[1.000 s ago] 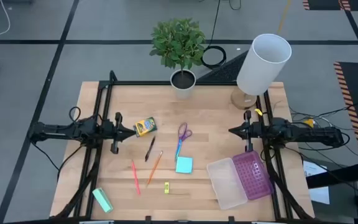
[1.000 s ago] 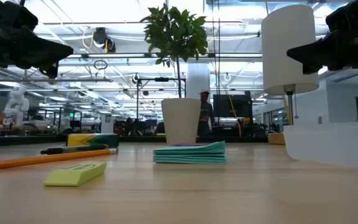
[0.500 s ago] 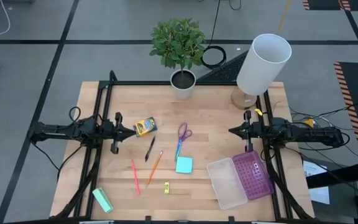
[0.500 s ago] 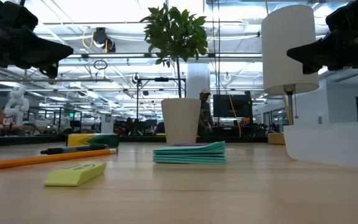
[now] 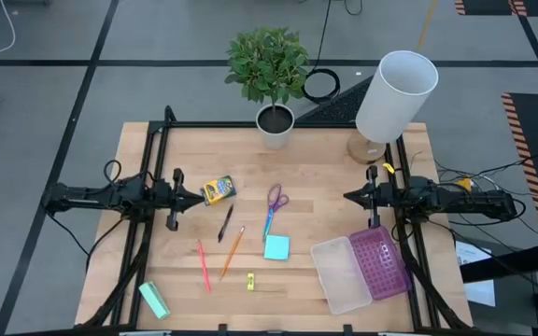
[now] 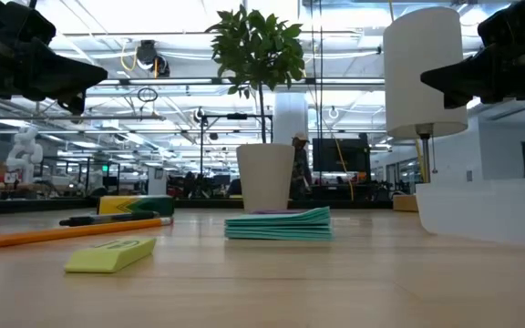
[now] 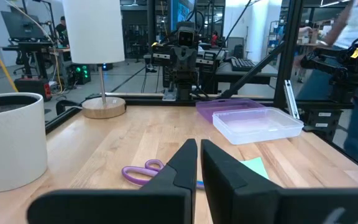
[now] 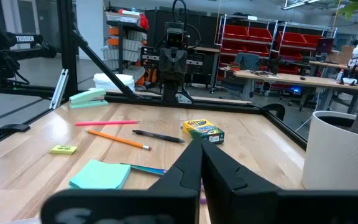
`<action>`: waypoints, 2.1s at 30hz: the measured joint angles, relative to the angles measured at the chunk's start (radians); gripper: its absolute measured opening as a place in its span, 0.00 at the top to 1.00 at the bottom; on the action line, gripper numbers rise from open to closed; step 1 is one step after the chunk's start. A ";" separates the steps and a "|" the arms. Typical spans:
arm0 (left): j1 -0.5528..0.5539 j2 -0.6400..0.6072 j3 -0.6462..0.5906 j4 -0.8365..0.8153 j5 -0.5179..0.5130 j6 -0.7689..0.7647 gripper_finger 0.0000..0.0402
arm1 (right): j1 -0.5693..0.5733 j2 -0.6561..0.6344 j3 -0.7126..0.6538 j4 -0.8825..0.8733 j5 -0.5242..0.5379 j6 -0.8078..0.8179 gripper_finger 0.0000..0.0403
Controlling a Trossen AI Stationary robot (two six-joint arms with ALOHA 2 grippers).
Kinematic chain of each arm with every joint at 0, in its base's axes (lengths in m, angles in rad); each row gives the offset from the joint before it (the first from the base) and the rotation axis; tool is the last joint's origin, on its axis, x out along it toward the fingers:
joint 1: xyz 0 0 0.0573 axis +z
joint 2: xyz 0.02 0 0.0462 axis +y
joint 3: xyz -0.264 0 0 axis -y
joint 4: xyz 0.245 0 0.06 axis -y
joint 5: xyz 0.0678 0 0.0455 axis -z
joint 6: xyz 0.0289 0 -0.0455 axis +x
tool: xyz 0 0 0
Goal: Pack school essentials
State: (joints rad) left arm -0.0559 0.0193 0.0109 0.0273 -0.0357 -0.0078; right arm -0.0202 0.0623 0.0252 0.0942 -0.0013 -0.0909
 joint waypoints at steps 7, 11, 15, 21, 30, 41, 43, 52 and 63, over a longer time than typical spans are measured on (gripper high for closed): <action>0.000 0.000 0.000 0.000 0.000 0.000 0.94 | 0.000 0.000 0.000 0.000 0.000 0.000 1.00; 0.000 0.000 0.000 0.000 0.000 0.000 0.94 | 0.000 0.000 0.000 0.000 0.000 0.000 1.00; 0.000 0.000 0.000 0.000 0.000 0.000 0.94 | 0.000 0.000 0.000 0.000 0.000 0.000 1.00; 0.000 0.000 0.000 0.000 0.000 0.000 0.94 | 0.000 0.000 0.000 0.000 0.000 0.000 1.00; 0.000 0.000 0.000 0.000 0.000 0.000 0.94 | 0.000 0.000 0.000 0.000 0.000 0.000 1.00; 0.000 0.000 0.000 0.000 0.000 0.000 0.94 | 0.000 0.000 0.000 0.000 0.000 0.000 1.00; 0.000 0.000 0.000 0.000 0.000 0.000 0.94 | 0.000 0.000 0.000 0.000 0.000 0.000 1.00; 0.000 0.000 0.000 0.000 0.000 0.000 0.94 | 0.000 0.000 0.000 0.000 0.000 0.000 1.00; 0.000 0.000 0.000 0.008 -0.070 0.101 0.94 | 0.000 0.000 0.000 0.000 0.000 0.000 1.00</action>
State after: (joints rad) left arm -0.0555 0.0193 0.0109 0.0353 -0.1055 0.0929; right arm -0.0202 0.0622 0.0250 0.0942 -0.0013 -0.0908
